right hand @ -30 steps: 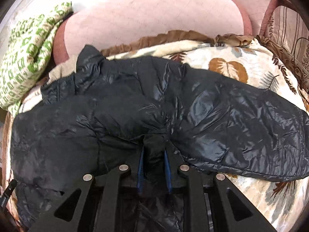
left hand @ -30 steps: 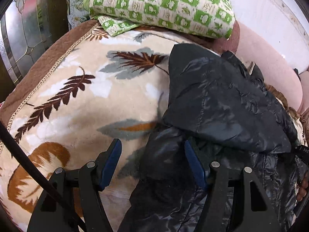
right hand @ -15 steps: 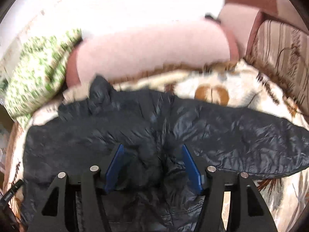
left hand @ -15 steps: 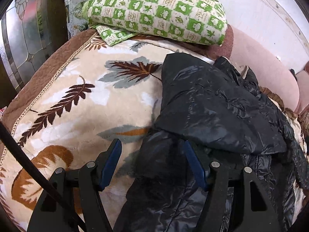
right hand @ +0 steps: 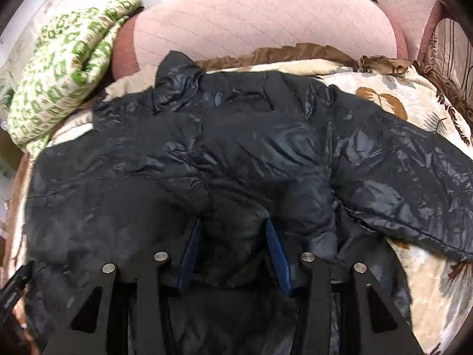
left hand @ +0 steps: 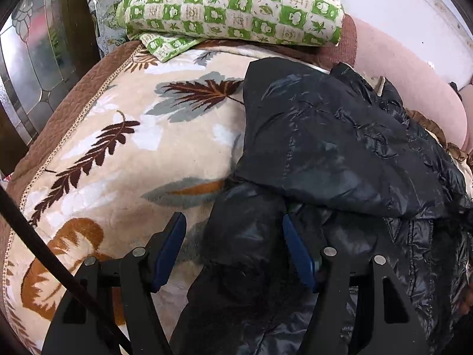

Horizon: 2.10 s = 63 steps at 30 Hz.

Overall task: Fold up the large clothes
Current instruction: 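Fold the held sleeve across the jacket back and open the right gripper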

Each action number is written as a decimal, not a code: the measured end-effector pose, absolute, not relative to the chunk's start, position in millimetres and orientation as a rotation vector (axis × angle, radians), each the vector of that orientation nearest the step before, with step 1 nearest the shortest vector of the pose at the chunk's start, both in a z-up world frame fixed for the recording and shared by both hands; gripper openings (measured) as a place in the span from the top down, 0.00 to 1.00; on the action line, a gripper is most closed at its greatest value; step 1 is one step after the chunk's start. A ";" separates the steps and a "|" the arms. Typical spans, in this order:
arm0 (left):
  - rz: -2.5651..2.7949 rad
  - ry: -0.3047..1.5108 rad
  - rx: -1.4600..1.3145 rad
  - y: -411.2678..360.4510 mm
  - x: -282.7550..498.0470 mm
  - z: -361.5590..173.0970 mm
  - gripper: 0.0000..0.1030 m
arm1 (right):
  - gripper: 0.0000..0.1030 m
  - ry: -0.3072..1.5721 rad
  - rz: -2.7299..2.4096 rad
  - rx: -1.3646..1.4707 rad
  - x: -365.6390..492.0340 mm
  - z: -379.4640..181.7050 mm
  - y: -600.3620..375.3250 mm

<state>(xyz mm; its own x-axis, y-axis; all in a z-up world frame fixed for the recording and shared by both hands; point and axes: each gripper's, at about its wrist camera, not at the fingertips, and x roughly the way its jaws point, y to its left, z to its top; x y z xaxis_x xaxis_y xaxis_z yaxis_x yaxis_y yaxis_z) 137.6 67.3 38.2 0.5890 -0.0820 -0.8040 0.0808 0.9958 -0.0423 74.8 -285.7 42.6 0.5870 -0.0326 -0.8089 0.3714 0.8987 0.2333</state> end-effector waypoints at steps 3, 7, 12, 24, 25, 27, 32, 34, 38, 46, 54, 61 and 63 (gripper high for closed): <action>-0.127 0.922 -0.012 61.7 127.2 47.3 0.35 | 0.53 0.879 -0.248 0.433 41.0 58.6 -307.0; -0.181 0.885 0.010 46.5 108.7 57.7 0.35 | 0.51 0.855 -0.345 0.479 -20.6 60.3 -356.8; -0.247 0.858 0.041 28.7 92.3 55.8 0.33 | 0.50 0.843 -0.544 0.590 -111.7 40.0 -440.0; -0.232 0.868 0.156 9.0 87.1 28.2 0.31 | 0.41 0.680 -0.792 0.923 -228.6 12.8 -550.9; -0.232 0.870 0.154 9.5 87.4 27.9 0.31 | 0.41 0.661 -0.799 0.954 -231.4 10.7 -557.2; -0.234 0.872 0.149 10.2 88.2 28.0 0.31 | 0.41 0.618 -0.816 1.026 -236.8 6.2 -571.3; -0.237 0.866 0.146 9.9 87.5 30.3 0.31 | 0.90 0.622 -0.854 1.027 -220.4 15.4 -583.6; -0.242 0.863 0.134 10.7 86.7 33.3 0.31 | 0.94 0.624 -0.893 0.909 -207.2 35.6 -573.4; -0.286 0.859 0.073 13.0 82.6 44.8 0.31 | 0.95 0.606 -0.836 0.600 -165.9 91.7 -518.1; -0.368 0.813 0.046 1.5 54.9 66.6 0.31 | 0.94 0.684 -0.256 0.269 -67.2 103.0 -335.6; -0.508 0.850 -0.004 -52.7 50.9 78.1 0.28 | 0.90 0.879 -0.098 0.251 -20.8 21.4 -296.5; -0.644 0.885 -0.097 -120.9 61.5 82.3 0.28 | 0.67 0.808 -0.011 0.285 -39.4 48.4 -310.2; -0.662 0.887 -0.104 -135.4 64.3 83.0 0.28 | 0.46 0.825 0.000 0.286 -41.6 45.1 -309.5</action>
<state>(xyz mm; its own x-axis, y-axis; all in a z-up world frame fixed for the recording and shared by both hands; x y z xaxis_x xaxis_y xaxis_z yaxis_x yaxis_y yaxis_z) 64.3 -135.4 83.0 0.4482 -0.5755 -0.6840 0.4926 0.7975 -0.3482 -41.6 -309.5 45.1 0.6808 0.1109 -0.7240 0.1101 0.9617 0.2509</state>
